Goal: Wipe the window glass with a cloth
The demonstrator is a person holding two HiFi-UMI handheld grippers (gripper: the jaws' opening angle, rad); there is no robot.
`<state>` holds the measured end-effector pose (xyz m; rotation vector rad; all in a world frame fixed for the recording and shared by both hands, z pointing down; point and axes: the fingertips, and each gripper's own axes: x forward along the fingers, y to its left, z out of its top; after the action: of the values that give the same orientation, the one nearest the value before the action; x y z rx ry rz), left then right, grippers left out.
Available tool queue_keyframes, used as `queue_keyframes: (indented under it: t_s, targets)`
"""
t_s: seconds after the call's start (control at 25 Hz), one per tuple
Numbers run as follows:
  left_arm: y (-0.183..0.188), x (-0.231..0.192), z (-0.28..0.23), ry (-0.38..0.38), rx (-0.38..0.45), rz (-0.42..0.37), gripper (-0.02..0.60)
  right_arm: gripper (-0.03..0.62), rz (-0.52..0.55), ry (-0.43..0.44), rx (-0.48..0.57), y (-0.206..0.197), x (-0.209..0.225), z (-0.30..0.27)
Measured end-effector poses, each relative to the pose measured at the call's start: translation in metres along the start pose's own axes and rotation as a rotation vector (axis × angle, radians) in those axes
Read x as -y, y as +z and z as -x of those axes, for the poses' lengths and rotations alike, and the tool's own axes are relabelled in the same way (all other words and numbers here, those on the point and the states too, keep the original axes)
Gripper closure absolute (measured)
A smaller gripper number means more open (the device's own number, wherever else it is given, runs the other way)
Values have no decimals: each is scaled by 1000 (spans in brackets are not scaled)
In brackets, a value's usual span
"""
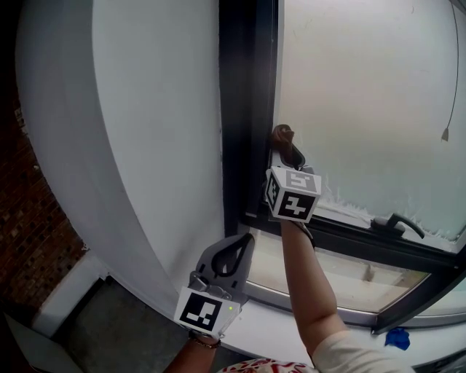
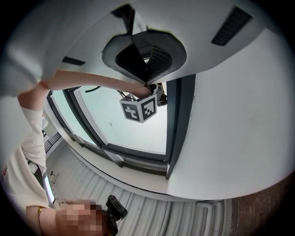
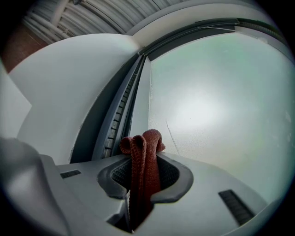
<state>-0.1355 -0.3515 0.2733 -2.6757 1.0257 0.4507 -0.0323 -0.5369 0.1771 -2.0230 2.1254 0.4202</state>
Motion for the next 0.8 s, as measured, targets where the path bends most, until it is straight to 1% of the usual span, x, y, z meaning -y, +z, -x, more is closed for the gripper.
queue_keyframes:
  t_s: [0.2, 0.4, 0.6, 0.8]
  targets:
    - [-6, 3, -2, -14, -10, 8, 561, 505, 5, 5, 3, 4, 2, -1]
    - [-5, 17, -9, -33, -1, 7, 561, 505, -1, 9, 41, 24, 12, 4]
    - [-4, 29, -18, -28, -3, 8, 561, 505, -9, 37, 62, 44, 11, -7]
    - [-4, 29, -21, -5, -17, 1, 561, 503, 33, 58, 59, 46, 5, -16]
